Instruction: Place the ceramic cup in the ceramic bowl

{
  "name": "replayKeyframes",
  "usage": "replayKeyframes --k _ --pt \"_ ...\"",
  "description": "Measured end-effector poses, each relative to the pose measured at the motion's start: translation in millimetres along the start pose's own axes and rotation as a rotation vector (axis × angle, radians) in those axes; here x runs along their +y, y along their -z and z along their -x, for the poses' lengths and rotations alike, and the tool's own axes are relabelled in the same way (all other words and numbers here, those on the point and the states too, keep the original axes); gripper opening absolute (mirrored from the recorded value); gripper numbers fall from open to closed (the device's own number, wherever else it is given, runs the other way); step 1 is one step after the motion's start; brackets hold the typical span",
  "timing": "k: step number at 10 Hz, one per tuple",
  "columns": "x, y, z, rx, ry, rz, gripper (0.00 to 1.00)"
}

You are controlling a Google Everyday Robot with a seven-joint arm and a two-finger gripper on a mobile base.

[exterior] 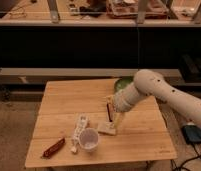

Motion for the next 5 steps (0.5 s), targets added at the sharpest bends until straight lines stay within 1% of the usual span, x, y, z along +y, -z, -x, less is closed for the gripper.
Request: replayKeyframes --k 2,3,4,5 --pt "0.1 0.1 0.1 0.0 -0.001 0.001 0.8" --pt "1.6 1.2 0.5 -0.001 -0.016 0.009 0.8" --pt "4.2 4.0 2.8 -0.008 -0.051 0.027 0.8" --pt "7.7 8.2 6.3 -0.02 -0.101 0.055 0.8"
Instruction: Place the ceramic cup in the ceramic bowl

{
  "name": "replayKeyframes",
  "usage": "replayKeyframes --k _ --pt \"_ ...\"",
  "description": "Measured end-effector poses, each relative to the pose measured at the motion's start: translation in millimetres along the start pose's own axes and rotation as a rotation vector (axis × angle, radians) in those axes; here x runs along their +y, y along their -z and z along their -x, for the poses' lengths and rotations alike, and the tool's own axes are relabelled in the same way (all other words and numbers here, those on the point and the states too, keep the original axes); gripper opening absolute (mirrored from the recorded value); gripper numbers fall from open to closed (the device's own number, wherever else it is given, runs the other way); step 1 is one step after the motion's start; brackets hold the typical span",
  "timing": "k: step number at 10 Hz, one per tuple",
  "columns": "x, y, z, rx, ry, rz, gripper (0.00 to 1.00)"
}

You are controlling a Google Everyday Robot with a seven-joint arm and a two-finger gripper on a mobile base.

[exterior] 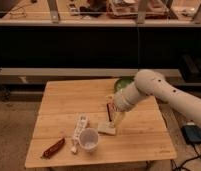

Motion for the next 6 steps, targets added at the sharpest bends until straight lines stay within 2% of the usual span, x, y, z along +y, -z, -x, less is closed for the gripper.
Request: replayKeyframes --k 1,2,4,6 --pt "4 5 5 -0.017 -0.061 0.036 0.8" --pt "10 17 16 -0.047 -0.164 0.102 0.8" --pt "10 36 36 -0.085 -0.327 0.194 0.8" --pt "11 48 46 -0.101 -0.422 0.252 0.8"
